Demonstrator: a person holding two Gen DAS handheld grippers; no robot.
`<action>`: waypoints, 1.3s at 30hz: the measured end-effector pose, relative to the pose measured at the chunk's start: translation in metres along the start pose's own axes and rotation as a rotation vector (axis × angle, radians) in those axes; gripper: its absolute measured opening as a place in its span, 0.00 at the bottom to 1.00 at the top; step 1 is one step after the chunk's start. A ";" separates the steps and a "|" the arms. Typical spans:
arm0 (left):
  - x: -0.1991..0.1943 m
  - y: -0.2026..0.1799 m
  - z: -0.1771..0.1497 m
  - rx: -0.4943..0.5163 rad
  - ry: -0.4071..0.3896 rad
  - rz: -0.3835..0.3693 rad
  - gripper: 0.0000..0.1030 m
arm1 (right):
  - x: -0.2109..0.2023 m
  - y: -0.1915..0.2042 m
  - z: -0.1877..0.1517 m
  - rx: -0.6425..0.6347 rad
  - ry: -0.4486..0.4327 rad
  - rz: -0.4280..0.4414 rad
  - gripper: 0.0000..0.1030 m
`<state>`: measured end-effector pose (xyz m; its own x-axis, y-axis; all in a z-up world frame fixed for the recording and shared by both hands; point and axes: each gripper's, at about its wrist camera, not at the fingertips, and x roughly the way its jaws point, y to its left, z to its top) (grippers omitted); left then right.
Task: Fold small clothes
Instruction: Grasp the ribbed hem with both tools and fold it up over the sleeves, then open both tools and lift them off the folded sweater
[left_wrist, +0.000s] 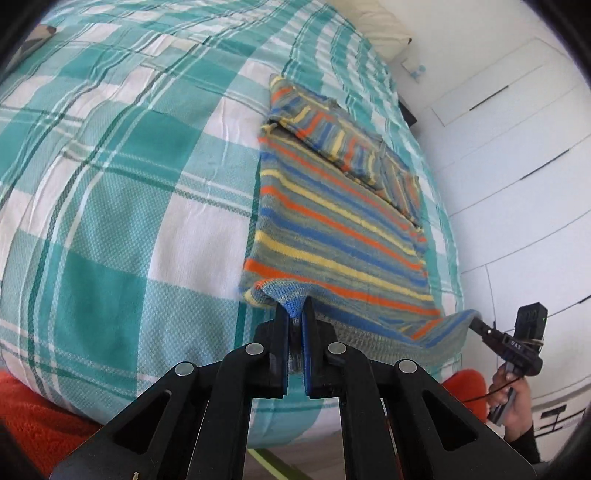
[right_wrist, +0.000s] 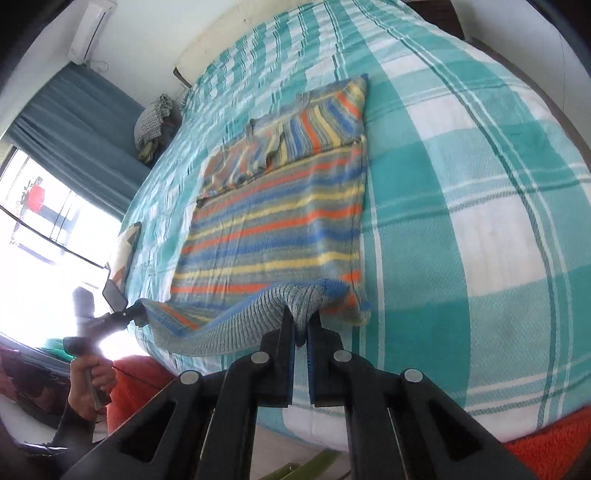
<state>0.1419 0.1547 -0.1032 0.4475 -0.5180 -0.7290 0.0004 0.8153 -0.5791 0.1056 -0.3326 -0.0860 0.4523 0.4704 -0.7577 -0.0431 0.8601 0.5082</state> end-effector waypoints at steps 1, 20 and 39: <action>0.002 -0.007 0.017 0.012 -0.025 0.000 0.04 | 0.002 0.001 0.017 -0.011 -0.029 -0.004 0.05; 0.190 -0.006 0.288 -0.052 -0.064 0.178 0.18 | 0.185 -0.080 0.298 0.156 -0.155 -0.006 0.14; 0.158 -0.018 0.126 0.349 0.060 0.233 0.55 | 0.158 -0.040 0.148 -0.332 0.189 -0.174 0.43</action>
<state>0.3255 0.0906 -0.1617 0.4183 -0.3148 -0.8520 0.2123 0.9459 -0.2452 0.3110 -0.3215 -0.1657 0.3082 0.3142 -0.8980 -0.2797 0.9321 0.2301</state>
